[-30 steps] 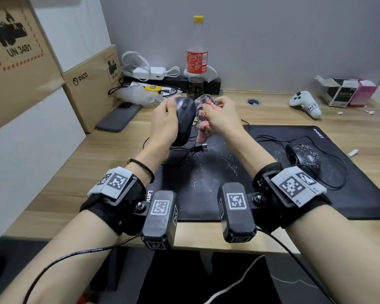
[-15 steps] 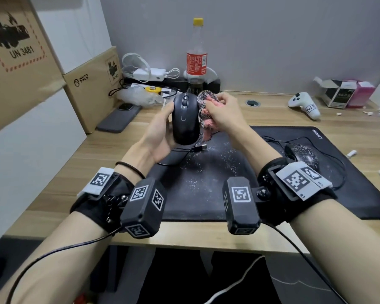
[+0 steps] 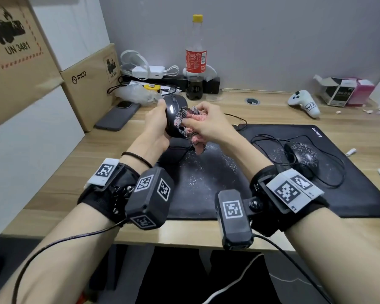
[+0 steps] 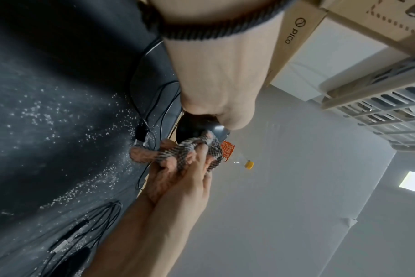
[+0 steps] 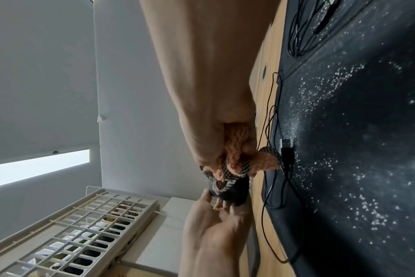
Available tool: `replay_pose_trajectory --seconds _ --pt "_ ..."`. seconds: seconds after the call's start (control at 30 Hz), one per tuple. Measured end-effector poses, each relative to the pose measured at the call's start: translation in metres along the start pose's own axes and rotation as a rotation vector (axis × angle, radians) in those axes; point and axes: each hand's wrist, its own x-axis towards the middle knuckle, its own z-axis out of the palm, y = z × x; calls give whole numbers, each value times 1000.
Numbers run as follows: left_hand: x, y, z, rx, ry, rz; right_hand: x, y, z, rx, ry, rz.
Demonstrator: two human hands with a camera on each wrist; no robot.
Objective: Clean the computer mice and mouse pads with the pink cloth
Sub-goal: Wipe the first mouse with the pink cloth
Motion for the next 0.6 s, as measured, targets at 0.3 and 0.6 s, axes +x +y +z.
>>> replay_pose_trajectory --seconds 0.3,0.6 --pt "-10 -10 -7 31 -209 -53 9 -5 -11 273 128 42" --pt "-39 -20 4 -44 -433 -232 23 9 -17 227 288 113"
